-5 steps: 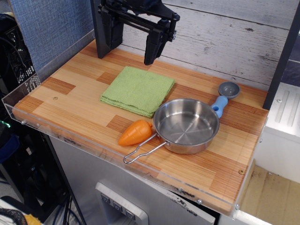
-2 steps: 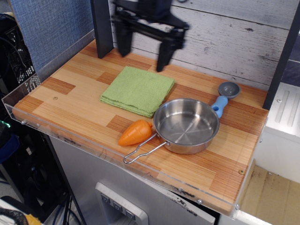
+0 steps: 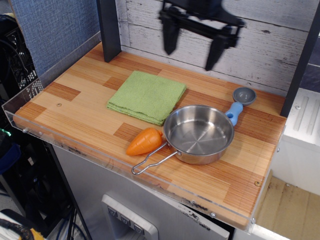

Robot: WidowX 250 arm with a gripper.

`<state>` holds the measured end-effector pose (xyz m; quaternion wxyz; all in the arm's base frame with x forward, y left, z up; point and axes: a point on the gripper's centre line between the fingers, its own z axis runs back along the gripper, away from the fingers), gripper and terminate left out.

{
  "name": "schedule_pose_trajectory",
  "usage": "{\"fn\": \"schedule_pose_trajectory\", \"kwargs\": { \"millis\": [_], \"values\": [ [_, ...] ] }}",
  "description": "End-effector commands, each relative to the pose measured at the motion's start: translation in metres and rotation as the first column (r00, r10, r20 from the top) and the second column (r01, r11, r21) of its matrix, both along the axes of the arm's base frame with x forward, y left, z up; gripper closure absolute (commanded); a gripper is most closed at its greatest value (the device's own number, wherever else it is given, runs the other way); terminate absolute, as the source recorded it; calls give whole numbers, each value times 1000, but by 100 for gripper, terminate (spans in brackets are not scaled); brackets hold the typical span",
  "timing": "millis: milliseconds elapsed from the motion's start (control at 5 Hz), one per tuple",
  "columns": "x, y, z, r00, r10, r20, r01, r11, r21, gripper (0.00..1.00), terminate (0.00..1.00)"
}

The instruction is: Move the spatula right side to left

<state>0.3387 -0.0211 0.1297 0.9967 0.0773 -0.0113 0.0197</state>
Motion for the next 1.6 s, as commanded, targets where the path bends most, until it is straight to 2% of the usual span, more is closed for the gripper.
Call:
{"fn": "schedule_pose_trajectory", "kwargs": {
  "millis": [0, 200, 600, 800, 1400],
  "values": [
    [33, -21, -18, 989, 47, 143, -42, 998, -39, 0, 0],
    [38, -21, -28, 985, 26, 169, -14, 997, -71, 0, 0],
    [44, -29, -48, 987, -25, 161, 58, 978, -201, 0, 0],
    [51, -39, -54, 984, -56, 167, 94, 970, -224, 0, 0],
    [57, -70, -82, 976, -154, 156, 181, 968, -175, 0, 0]
  ]
}}
